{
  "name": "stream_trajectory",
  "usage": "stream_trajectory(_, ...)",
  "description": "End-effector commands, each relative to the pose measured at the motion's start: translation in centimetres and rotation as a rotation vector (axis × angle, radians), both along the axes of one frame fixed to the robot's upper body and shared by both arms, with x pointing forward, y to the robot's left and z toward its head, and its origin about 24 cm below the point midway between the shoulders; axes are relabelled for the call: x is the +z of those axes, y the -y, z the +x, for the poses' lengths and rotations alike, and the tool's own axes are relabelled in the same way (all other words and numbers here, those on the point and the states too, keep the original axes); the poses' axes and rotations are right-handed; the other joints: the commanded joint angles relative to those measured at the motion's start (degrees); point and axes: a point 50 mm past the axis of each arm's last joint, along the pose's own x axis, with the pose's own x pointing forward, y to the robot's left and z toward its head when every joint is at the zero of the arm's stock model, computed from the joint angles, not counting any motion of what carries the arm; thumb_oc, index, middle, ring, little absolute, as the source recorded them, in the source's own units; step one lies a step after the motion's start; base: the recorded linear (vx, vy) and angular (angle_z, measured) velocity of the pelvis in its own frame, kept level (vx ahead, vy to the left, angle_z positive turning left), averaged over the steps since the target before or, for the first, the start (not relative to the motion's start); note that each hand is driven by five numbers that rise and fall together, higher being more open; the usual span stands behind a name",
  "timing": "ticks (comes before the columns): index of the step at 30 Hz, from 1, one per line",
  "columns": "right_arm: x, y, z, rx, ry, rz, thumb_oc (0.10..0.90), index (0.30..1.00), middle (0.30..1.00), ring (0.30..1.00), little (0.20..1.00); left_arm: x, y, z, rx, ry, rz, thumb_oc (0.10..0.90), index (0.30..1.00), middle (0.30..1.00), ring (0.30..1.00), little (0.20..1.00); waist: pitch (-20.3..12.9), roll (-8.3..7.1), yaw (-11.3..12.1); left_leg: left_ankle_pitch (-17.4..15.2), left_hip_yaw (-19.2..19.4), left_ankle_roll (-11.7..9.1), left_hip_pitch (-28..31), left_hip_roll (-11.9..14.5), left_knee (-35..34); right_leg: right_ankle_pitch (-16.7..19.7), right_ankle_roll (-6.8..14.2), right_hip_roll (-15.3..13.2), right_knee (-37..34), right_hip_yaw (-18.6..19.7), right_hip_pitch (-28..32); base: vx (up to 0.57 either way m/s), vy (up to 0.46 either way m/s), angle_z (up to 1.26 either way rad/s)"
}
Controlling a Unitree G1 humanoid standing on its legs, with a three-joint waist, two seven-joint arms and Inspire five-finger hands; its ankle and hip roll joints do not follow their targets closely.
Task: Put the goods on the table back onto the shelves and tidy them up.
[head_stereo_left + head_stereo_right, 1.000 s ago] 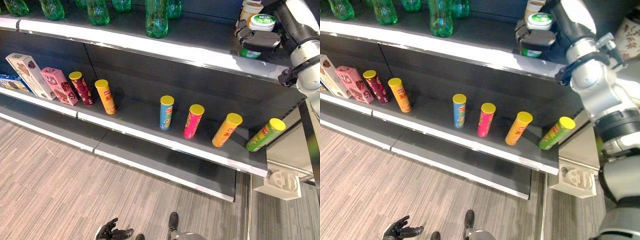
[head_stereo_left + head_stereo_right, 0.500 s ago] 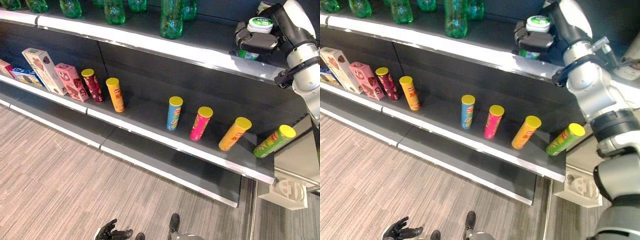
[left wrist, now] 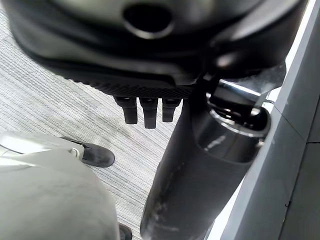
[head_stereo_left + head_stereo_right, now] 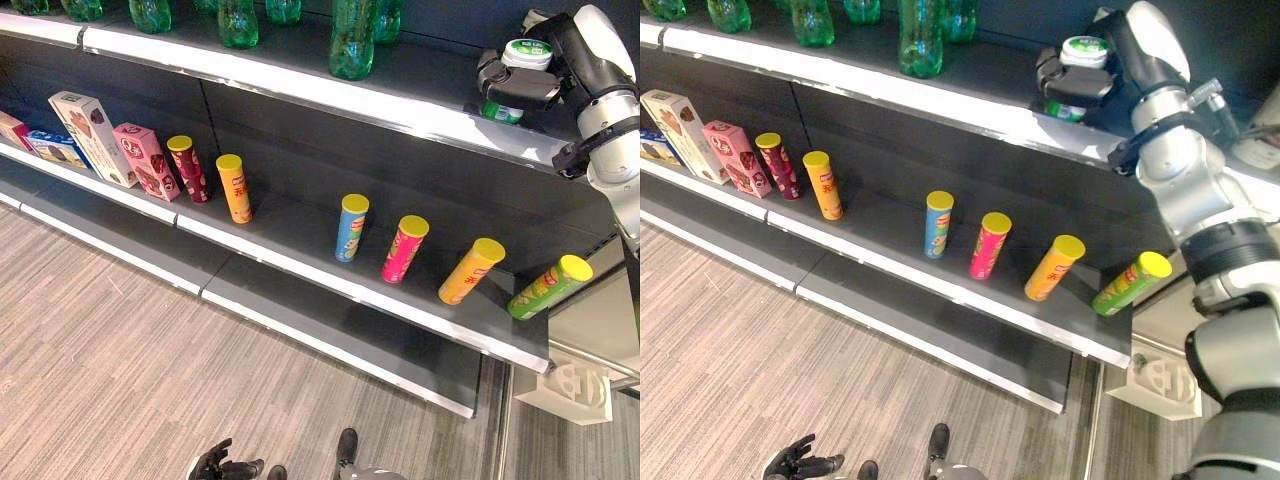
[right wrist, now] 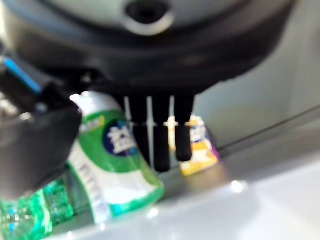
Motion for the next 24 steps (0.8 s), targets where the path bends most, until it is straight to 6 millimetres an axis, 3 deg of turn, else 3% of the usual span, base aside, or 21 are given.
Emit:
stream_trajectory(1, 4.95, -0.06, -0.83, -0.018, 0.170, 0.037, 0.400, 0.300, 0.300, 0.300, 0.300, 0.81, -2.39, 1.08, -0.049, 0.021, 0.096, 0.800, 0.900, 0.900, 0.900, 0.900, -1.37, -3.35, 0.08, -4.89, 5.13, -1.48, 0.65, 0.02, 0.14, -10.39, 8.60, -4.06, 0.35, 0.94, 5.94, 0.00, 0.008, -0.12)
stream_trajectory(18, 4.23, -0.56, -0.58, 0.012, 0.144, 0.042, 0.400, 0.300, 0.300, 0.300, 0.300, 0.79, -2.65, 0.87, -0.037, 0.013, 0.104, 0.800, 0.900, 0.900, 0.900, 0.900, -1.13, -3.33, -0.33, -5.15, 6.34, -1.32, 0.76, 0.09, 0.14, -10.23, 8.73, -4.01, 0.35, 1.99, 5.64, 0.00, 0.002, -0.05)
stream_trajectory(19, 4.17, -0.53, -0.57, 0.013, 0.144, 0.047, 0.751, 0.827, 0.827, 0.827, 0.827, 0.79, -2.68, 0.83, -0.033, 0.012, 0.105, 0.800, 0.900, 0.900, 0.900, 0.900, -1.12, -3.36, -0.34, -5.13, 6.39, -1.35, 0.69, 0.12, 0.14, -10.21, 8.74, -4.04, 0.35, 1.92, 5.62, 0.00, 0.000, 0.00)
stream_trajectory(20, 4.17, -0.53, -0.57, 0.013, 0.144, 0.047, 0.800, 0.900, 0.900, 0.900, 0.900, 0.79, -2.68, 0.83, -0.033, 0.012, 0.105, 0.800, 0.900, 0.900, 0.900, 0.900, -1.12, -3.36, -0.34, -5.13, 6.39, -1.35, 0.69, 0.12, 0.14, -10.21, 8.74, -4.04, 0.35, 1.92, 5.62, 0.00, 0.000, 0.00)
stream_trajectory(24, 4.23, -0.25, -0.64, 0.002, 0.146, 0.052, 0.800, 0.900, 0.900, 0.900, 0.900, 0.71, -2.70, 0.63, -0.029, 0.004, 0.106, 0.800, 0.900, 0.900, 0.900, 0.900, -1.10, -3.39, -0.43, -5.12, 6.45, -1.35, 0.63, 0.13, 0.14, -10.14, 8.77, -4.08, 0.35, 2.02, 5.53, 0.00, 0.000, 0.00)
